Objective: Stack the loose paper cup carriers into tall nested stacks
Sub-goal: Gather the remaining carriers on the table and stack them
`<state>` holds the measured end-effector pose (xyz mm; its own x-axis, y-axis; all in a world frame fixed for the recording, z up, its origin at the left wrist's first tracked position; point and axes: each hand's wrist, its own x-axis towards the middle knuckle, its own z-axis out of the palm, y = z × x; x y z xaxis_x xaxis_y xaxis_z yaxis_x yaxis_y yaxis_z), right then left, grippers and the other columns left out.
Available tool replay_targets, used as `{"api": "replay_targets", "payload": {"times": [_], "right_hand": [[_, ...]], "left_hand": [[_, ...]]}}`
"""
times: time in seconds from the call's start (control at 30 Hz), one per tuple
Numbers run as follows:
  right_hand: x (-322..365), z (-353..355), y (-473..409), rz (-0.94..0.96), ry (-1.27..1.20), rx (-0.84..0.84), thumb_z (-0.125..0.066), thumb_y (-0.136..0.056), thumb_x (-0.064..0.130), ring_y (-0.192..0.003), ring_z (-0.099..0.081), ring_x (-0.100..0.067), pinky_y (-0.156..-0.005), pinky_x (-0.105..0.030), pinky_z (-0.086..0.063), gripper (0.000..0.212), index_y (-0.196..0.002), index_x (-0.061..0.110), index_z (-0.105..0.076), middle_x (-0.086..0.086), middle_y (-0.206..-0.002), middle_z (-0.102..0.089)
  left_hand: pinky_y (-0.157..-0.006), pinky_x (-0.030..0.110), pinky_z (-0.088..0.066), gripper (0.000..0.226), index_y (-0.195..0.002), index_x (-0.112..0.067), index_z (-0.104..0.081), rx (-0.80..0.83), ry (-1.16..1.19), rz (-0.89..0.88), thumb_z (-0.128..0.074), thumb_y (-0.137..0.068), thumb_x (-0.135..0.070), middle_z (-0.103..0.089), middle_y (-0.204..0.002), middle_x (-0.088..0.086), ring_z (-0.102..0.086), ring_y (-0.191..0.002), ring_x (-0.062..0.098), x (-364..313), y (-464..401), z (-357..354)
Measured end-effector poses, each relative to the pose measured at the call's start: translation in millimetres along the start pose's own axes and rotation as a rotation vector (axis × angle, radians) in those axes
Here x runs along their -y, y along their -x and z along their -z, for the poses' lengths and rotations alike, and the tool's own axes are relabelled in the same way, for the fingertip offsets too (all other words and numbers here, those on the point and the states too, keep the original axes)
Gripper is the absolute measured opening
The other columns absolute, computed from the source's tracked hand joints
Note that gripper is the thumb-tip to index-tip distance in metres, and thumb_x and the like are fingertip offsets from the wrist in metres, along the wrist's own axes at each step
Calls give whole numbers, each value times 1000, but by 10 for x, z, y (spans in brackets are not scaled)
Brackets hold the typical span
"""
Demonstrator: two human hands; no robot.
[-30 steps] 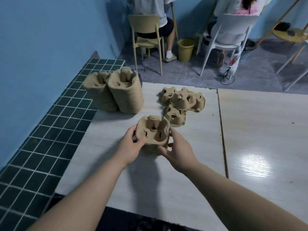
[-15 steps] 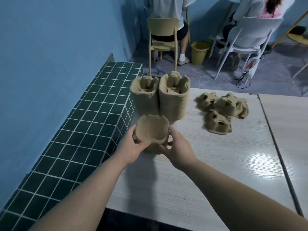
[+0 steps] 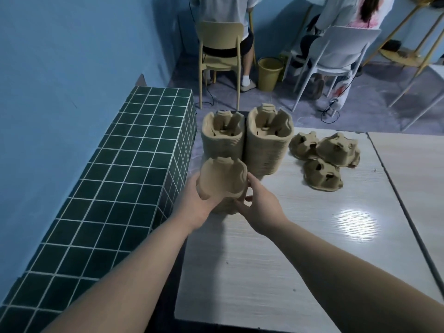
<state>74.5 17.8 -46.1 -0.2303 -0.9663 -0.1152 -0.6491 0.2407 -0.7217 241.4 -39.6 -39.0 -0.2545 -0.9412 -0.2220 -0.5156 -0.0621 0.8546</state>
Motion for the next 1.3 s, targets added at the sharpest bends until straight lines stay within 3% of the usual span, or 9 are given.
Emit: {"api": "replay_targets", "payload": {"times": [0.37,0.43,0.5,0.63,0.77,0.87,1.0,1.3], "right_hand": [[-18,-27,-85,-33,91,19,-63,-86,33,-111,-58,-23,-88,-37,-48,77,-149,29,-19,5,-138,-51],[-27,-20,-78,-22,122,18,-63,-86,35,-115,-56,-23,-88,-36,-48,77,-149,29,-18,4,-140,-48],[-35,6,-50,11,174,12,-62,-87,37,-118,-52,-22,-86,-34,-46,77,-149,28,-18,3,-144,-43],[-101,168,53,-22,286,7,-59,-90,43,-124,-48,-24,-88,-35,-44,79,-151,23,-13,2,-153,-28],[-277,435,154,-34,288,-43,-59,-89,42,-129,-44,-24,-94,-37,-44,76,-150,23,-18,2,-153,-26],[-489,707,179,-65,302,-95,-60,-89,42,-136,-35,-21,-101,-37,-40,75,-150,22,-21,1,-154,-25],[-833,1125,148,-110,322,-177,-62,-87,41,-132,-38,-24,-100,-37,-40,71,-147,22,-29,-1,-150,-32],[-1732,2068,-373,-163,336,-218,-60,-87,41,-135,-31,-31,-108,-40,-30,66,-144,20,-34,-8,-152,-29]], "left_hand": [[-103,43,-48,77,-147,-24,-34,14,-26,5,-76,-83,-34,-54,-136,-5,-57,-119,17,-35,-66,36],[-104,37,-45,76,-148,-23,-32,11,-55,-3,-74,-85,-34,-53,-138,-4,-55,-122,18,-54,-53,34],[-102,28,-39,78,-150,-23,-28,-17,-156,-42,-71,-87,-36,-44,-146,-3,-48,-130,19,-82,-15,36],[-115,37,-25,80,-154,-23,-20,-98,-474,-206,-65,-89,-42,-18,-161,-2,-17,-148,19,-226,95,26],[-121,31,0,75,-153,-19,-25,-82,-623,-436,-61,-91,-41,-17,-161,0,-4,-150,18,-458,155,-146],[-113,19,15,74,-152,-21,-28,-28,-664,-549,-61,-90,-42,-18,-161,0,-5,-149,18,-665,160,-442],[-117,24,0,72,-152,-21,-27,78,-650,-606,-59,-91,-40,-17,-162,1,-8,-149,18,-933,51,-944],[-121,32,-6,78,-154,-22,-21,179,-694,-453,-60,-90,-45,-13,-162,2,-7,-149,21,-1499,-659,-2080]]}}
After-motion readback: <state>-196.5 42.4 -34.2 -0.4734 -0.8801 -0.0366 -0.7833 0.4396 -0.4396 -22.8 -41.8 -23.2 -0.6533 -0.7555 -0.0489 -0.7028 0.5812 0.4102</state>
